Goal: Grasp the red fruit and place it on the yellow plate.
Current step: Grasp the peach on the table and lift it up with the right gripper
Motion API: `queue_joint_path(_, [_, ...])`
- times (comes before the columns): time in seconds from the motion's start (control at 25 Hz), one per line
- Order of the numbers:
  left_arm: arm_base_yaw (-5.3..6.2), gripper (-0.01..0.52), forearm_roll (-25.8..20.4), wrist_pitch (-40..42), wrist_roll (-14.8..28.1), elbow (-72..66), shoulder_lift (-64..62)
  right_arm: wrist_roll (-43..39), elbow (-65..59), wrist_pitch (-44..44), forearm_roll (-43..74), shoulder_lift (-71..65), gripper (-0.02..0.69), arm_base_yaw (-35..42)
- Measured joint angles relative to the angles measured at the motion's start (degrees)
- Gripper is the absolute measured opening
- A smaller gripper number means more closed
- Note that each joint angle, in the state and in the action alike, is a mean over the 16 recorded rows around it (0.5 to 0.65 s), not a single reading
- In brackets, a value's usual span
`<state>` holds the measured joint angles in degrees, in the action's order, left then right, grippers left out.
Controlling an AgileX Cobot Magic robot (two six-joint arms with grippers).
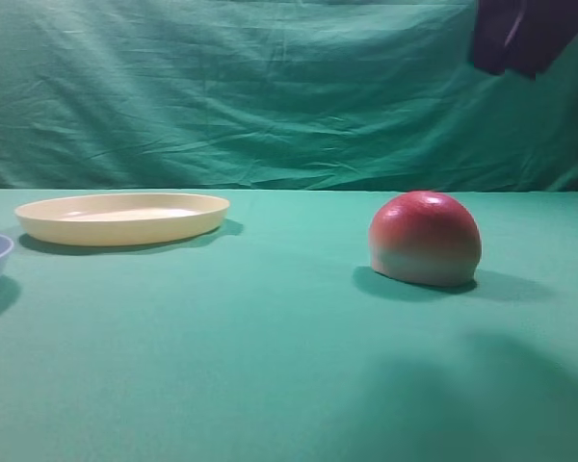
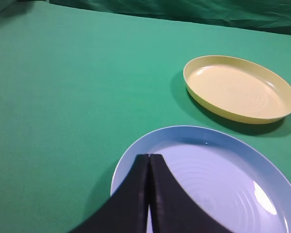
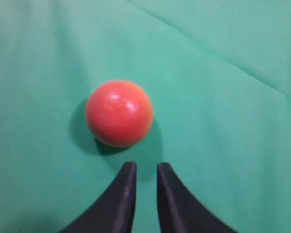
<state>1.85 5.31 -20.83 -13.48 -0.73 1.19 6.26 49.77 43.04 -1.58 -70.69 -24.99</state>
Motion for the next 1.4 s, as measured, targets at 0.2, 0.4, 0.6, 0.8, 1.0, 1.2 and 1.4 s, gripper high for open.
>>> queue_joint_path(0.2, [0.00, 0.000, 0.0, 0.0, 0.0, 0.0, 0.0, 0.6, 5.0, 0.3, -0.9, -8.7, 0.336, -3.3])
queue_joint_path(0.4, [0.00, 0.000, 0.0, 0.0, 0.0, 0.0, 0.0, 0.7, 8.6, 0.9, -2.7, -14.6, 0.539, -4.4])
queue_joint_path(0.6, [0.00, 0.000, 0.0, 0.0, 0.0, 0.0, 0.0, 1.0, 10.4, 1.2, -5.0, -19.1, 0.653, -4.5])
queue_joint_path(0.8, [0.00, 0.000, 0.0, 0.0, 0.0, 0.0, 0.0, 1.8, 10.8, 0.2, -6.9, -24.0, 0.668, -4.5])
queue_joint_path(1.0, [0.00, 0.000, 0.0, 0.0, 0.0, 0.0, 0.0, 2.8, 11.0, -1.9, -7.7, -29.2, 0.653, -4.5])
queue_joint_path(1.2, [0.00, 0.000, 0.0, 0.0, 0.0, 0.0, 0.0, 4.0, 11.1, -4.1, -7.8, -33.0, 0.583, -4.5])
queue_joint_path(1.4, [0.00, 0.000, 0.0, 0.0, 0.0, 0.0, 0.0, 4.7, 12.1, -4.8, -7.7, -35.0, 0.476, -4.5])
